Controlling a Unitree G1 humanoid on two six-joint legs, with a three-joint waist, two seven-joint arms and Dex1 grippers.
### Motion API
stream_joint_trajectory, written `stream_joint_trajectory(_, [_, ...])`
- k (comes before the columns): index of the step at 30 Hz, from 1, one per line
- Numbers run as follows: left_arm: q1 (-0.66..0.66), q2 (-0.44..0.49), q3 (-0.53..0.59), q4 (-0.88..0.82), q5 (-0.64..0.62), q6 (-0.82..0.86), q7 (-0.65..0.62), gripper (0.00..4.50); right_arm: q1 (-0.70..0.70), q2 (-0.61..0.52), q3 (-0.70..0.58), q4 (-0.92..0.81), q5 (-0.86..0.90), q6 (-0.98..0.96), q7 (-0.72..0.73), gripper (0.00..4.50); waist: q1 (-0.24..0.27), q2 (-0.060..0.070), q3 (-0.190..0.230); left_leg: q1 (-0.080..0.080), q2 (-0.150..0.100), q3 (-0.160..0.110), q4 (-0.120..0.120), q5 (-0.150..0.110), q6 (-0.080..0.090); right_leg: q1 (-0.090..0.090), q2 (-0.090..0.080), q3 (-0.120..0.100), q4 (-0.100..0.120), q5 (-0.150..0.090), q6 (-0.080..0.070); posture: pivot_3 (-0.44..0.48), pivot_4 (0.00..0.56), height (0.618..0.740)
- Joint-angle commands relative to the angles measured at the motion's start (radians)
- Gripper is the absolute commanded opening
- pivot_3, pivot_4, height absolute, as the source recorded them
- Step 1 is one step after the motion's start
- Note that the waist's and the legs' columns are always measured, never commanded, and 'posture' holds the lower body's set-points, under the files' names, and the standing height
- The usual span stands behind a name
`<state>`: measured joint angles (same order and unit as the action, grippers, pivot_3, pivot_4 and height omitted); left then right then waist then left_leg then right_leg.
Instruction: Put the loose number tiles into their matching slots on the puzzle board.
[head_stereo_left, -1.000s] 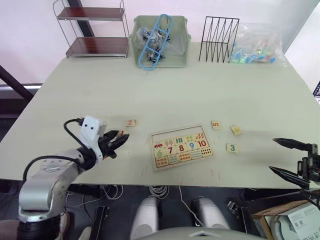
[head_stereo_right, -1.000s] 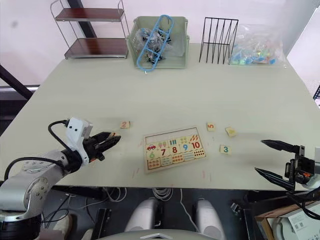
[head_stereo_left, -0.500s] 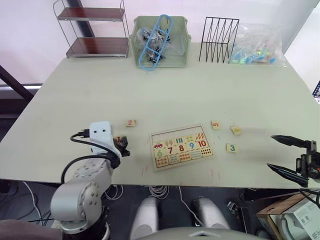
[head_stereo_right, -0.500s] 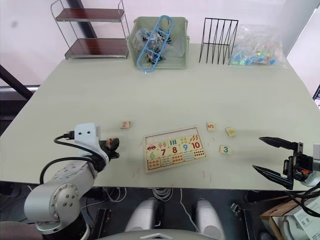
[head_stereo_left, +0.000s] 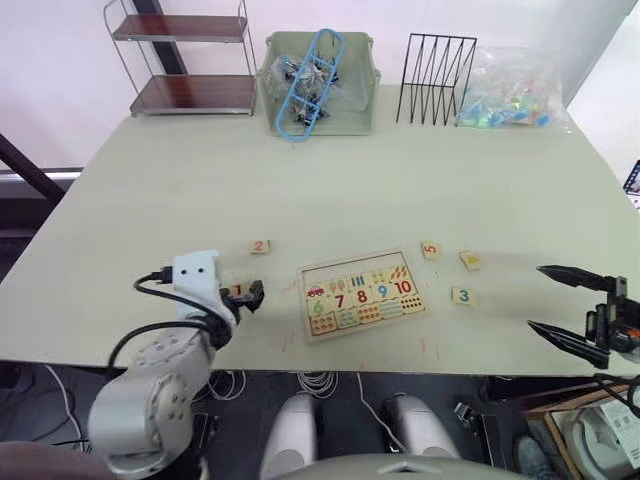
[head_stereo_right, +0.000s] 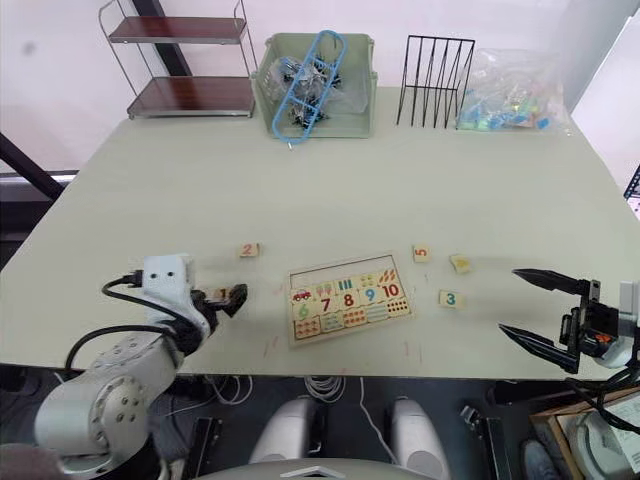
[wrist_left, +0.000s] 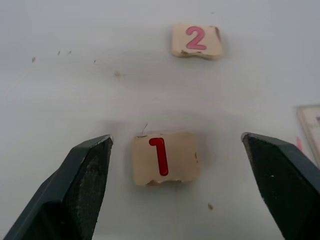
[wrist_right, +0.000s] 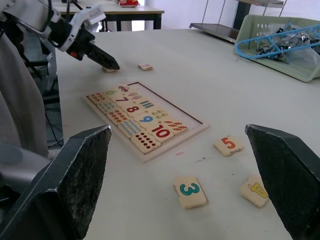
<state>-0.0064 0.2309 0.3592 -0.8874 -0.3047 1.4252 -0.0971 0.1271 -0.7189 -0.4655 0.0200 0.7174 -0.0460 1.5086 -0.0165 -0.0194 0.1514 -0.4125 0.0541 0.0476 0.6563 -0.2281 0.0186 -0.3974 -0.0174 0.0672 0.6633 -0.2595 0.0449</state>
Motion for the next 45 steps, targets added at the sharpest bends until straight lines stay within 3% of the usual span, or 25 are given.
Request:
stream_joint_trajectory(1, [0.053, 0.127, 0.056, -0.023, -0.059, -0.133, -0.168, 4.45, -0.006, 0.004, -0.006, -0.022, 0.010, -0.003, -0.006, 4.50, 0.001, 0.000, 0.000, 0.000, 0.000, 0.000, 0.000, 0.000, 0.000, 0.000, 0.000, 0.000, 0.000, 0.000, 0.000, 0.000, 0.150, 0.740])
stream_joint_trajectory(5, [0.139, 0.318, 0.049, 0.113, -0.094, -0.446, -0.472, 4.45, 0.000, 0.007, -0.005, -0.035, 0.013, -0.002, -0.017, 4.50, 0.004, 0.000, 0.000, 0.000, 0.000, 0.000, 0.000, 0.000, 0.000, 0.000, -0.002, 0.000, -0.001, 0.000, -0.001, 0.000, 0.150, 0.740])
stream_joint_trajectory(9, [0.167, 0.439, 0.063, 0.348, -0.140, -0.692, -0.750, 4.45, 0.014, 0.009, -0.012, -0.055, 0.019, 0.000, -0.027, 4.50, 0.004, 0.000, 0.000, 0.000, 0.001, 0.000, 0.000, 0.000, 0.000, -0.001, -0.004, 0.001, -0.001, 0.000, -0.001, 0.000, 0.150, 0.740])
stream_joint_trajectory(11, [0.115, 0.471, 0.081, 0.476, -0.191, -0.750, -0.845, 4.45, 0.028, 0.010, -0.017, -0.070, 0.021, 0.000, -0.033, 4.50, 0.005, 0.000, 0.000, 0.000, 0.001, 0.000, -0.001, 0.000, 0.000, -0.003, -0.005, 0.001, -0.001, -0.001, -0.001, 0.000, 0.150, 0.740])
stream_joint_trajectory(15, [0.066, 0.595, 0.005, 0.678, -0.184, -0.931, -1.108, 4.45, 0.052, 0.014, -0.029, -0.097, 0.027, 0.001, -0.055, 4.50, 0.005, -0.001, 0.001, -0.002, 0.001, 0.001, -0.002, 0.000, 0.000, -0.005, -0.004, 0.001, -0.001, -0.001, -0.001, 0.000, 0.150, 0.740])
stream_joint_trajectory(19, [-0.055, 0.653, -0.087, 0.905, -0.132, -1.151, -1.297, 4.45, 0.079, 0.020, -0.033, -0.120, 0.032, -0.002, -0.069, 4.50, 0.007, 0.000, 0.001, -0.002, 0.001, 0.003, -0.004, 0.000, 0.000, -0.006, -0.005, 0.002, -0.002, -0.001, -0.001, 0.000, 0.150, 0.740])
stream_joint_trajectory(23, [-0.231, 0.680, -0.217, 1.211, -0.030, -1.478, -1.487, 4.45, 0.081, 0.018, -0.036, -0.126, 0.035, 0.002, -0.080, 4.50, 0.007, -0.001, 0.001, -0.002, 0.001, 0.006, -0.004, 0.000, 0.000, -0.006, -0.003, 0.001, -0.002, -0.001, -0.001, 0.000, 0.150, 0.740])
stream_joint_trajectory(28, [-0.419, 0.686, -0.384, 1.504, -0.023, -1.732, -1.517, 4.45, 0.074, 0.016, -0.031, -0.132, 0.035, 0.004, -0.089, 4.50, 0.007, -0.001, 0.001, -0.003, 0.001, 0.006, -0.003, 0.000, 0.000, -0.006, -0.002, 0.001, -0.001, 0.000, -0.001, 0.000, 0.150, 0.740])
stream_joint_trajectory(34, [-0.498, 0.714, -0.560, 1.643, -0.055, -1.850, -1.517, 4.45, 0.072, 0.017, -0.027, -0.139, 0.036, 0.005, -0.087, 4.50, 0.004, -0.001, 0.002, -0.003, 0.002, 0.008, -0.003, 0.000, 0.000, -0.007, -0.001, 0.002, -0.001, 0.002, 0.003, 0.000, 0.150, 0.740])
stream_joint_trajectory(45, [-0.530, 0.717, -0.621, 1.752, -0.089, -1.881, -1.517, 4.45, 0.090, 0.014, -0.041, -0.148, 0.042, 0.002, -0.081, 4.50, 0.004, -0.001, 0.001, -0.003, 0.002, 0.008, -0.003, 0.000, 0.001, -0.008, -0.001, 0.003, 0.001, 0.002, 0.003, 0.000, 0.150, 0.740])
